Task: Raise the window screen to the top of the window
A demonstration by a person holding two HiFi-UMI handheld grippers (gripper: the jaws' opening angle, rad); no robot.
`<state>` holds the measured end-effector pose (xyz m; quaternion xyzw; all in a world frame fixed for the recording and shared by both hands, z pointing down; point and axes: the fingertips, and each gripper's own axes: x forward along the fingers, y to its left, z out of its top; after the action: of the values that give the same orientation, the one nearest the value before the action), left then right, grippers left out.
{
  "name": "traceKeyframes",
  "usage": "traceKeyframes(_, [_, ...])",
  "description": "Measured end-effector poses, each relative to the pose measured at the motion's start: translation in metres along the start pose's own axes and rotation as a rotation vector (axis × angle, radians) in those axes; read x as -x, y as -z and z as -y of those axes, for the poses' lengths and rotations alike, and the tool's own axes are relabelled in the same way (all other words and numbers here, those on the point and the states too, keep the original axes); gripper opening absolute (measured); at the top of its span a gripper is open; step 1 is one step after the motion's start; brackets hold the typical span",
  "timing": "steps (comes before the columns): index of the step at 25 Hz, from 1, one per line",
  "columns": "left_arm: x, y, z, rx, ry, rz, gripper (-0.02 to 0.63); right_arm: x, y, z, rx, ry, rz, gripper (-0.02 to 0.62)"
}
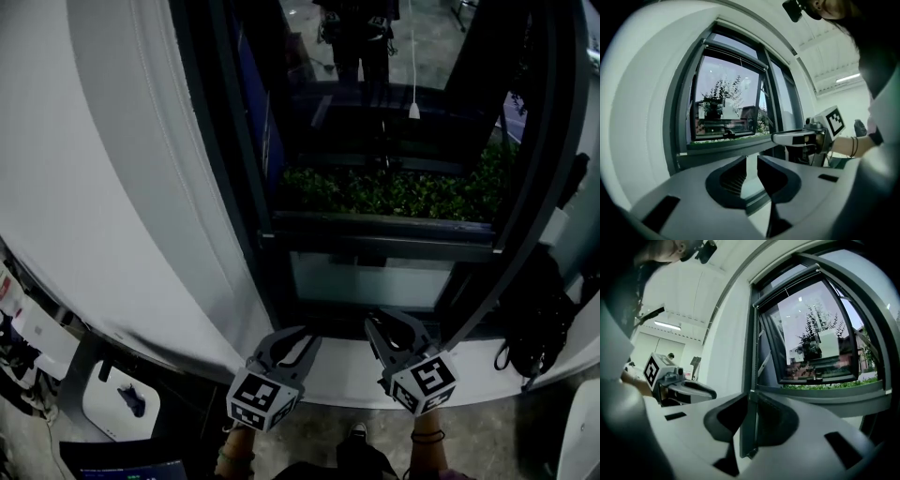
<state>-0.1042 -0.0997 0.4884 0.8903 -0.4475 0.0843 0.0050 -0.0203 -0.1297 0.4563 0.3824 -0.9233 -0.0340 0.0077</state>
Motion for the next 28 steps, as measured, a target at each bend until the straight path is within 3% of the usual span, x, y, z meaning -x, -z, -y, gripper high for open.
traceKeyframes(7, [0.08, 0.047, 0.032, 0.02, 0.066, -0.05, 0.071, 0.026, 0.018, -0.096, -0.069, 0.054, -0.015, 0.052])
traceKeyframes(13, [0.118, 0.058, 0.066, 0.044, 0.129, -0.009, 0.071, 0.064, 0.029, -0.145, -0.127, 0.095, -0.044, 0.052])
traceKeyframes(19, [0.126, 0.049, 0.101, 0.072, 0.175, 0.027, 0.071, 0.101, 0.019, -0.156, -0.1, 0.131, -0.049, 0.052])
traceKeyframes(28, [0.14, 0.049, 0.162, 0.094, 0.169, 0.021, 0.071, 0.166, 0.027, -0.152, -0.148, 0.168, -0.041, 0.052])
